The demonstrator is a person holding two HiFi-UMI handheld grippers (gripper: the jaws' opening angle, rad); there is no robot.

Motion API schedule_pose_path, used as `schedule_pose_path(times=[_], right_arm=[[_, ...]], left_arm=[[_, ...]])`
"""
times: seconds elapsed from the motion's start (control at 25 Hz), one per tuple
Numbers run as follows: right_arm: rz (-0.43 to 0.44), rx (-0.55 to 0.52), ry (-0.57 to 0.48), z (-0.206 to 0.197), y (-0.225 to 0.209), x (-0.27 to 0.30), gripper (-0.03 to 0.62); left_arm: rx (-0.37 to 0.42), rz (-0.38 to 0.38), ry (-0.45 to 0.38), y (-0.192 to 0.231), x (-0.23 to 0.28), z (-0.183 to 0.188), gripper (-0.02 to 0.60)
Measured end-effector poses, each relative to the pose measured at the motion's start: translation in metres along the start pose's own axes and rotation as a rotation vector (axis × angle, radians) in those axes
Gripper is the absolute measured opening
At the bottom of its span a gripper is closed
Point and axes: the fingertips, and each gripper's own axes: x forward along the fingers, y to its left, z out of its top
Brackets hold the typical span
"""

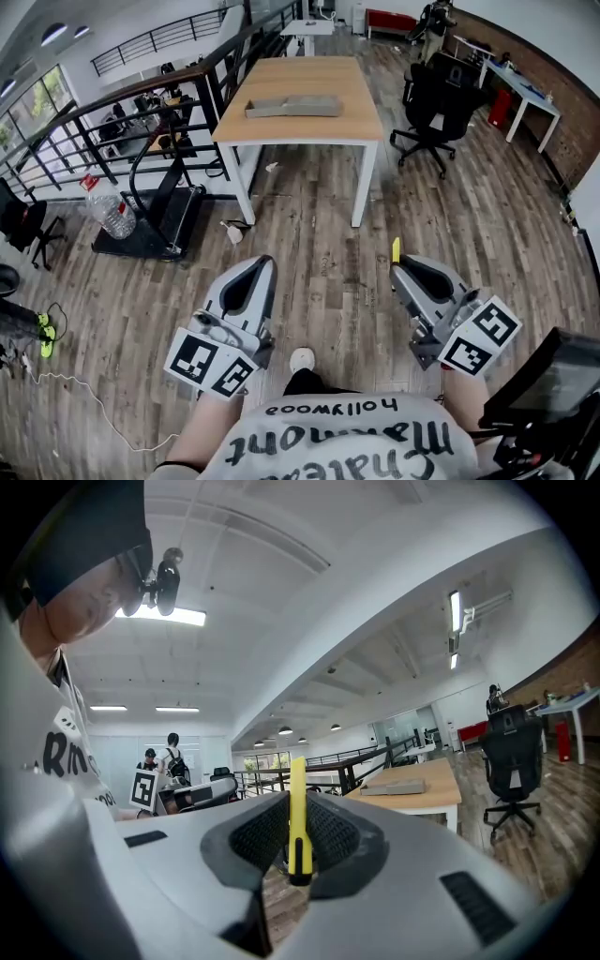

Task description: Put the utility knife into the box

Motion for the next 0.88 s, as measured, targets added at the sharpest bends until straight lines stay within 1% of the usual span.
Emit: schedule_pose_path(times=[0.56,0.88], right_arm=[[0.030,0.005,0.027,0.004,-0.024,0.048,0.057],[0.049,0.012,0.037,0.005,-0.038,0.087,0.057]], left_arm=[[-0.018,0.035,0.004,0.041,0.025,-0.006,0.006],[-0.023,0.050,0.008,0.077,0.043,-0.005,0.006]])
